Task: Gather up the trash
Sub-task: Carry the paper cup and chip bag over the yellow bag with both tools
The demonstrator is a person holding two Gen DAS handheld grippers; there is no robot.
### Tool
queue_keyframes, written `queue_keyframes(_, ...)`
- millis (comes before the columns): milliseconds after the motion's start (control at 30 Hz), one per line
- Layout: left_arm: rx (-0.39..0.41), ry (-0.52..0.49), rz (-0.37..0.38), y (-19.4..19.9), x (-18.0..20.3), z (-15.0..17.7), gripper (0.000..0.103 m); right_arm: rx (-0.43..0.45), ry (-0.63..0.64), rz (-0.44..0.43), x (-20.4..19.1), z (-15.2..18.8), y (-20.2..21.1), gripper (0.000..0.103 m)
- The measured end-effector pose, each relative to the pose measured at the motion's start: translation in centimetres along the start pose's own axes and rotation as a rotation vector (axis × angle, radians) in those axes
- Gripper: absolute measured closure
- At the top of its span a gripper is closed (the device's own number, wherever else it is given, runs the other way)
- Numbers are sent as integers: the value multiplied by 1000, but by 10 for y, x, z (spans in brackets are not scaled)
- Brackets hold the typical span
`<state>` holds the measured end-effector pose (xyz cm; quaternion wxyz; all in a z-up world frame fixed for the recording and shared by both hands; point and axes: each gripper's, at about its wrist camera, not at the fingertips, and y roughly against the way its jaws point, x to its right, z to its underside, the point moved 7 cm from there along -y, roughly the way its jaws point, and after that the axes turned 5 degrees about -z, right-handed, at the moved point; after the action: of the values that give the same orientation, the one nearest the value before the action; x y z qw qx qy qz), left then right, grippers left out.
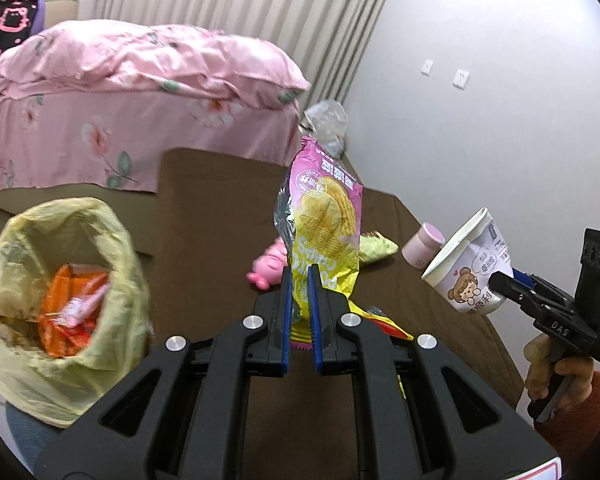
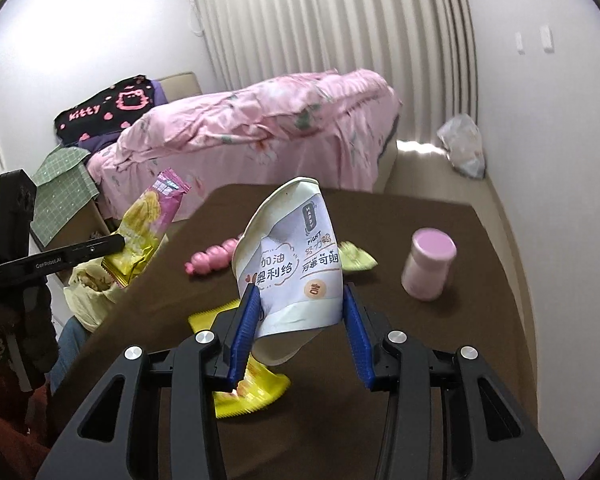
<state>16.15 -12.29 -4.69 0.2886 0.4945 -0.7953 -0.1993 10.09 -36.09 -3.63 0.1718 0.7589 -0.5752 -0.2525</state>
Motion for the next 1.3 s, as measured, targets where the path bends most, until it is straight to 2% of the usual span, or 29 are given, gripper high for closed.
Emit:
queue_keyframes(267, 66, 67, -108, 41, -64, -4, 96, 15, 107, -67, -70, -35, -21, 63)
queue_keyframes(500, 88, 156, -222, 63, -126, 1, 96, -19, 164, -126, -125, -52, -55, 63)
queue_keyframes(667, 76, 219, -297, 69, -161, 9, 96, -41, 228, -164, -163, -60, -78, 63)
queue_keyframes(833, 78, 238, -359, 74, -179, 16, 96, -59, 275, -194, -193, -64, -100, 63)
queue_keyframes(1033, 79, 260, -383, 79, -191, 22, 96, -86, 316, -235, -228, -65, -129, 63)
queue_keyframes(1300, 57, 295, -428, 72, -210, 31, 96, -135, 327, -280, -250, -62, -164, 63)
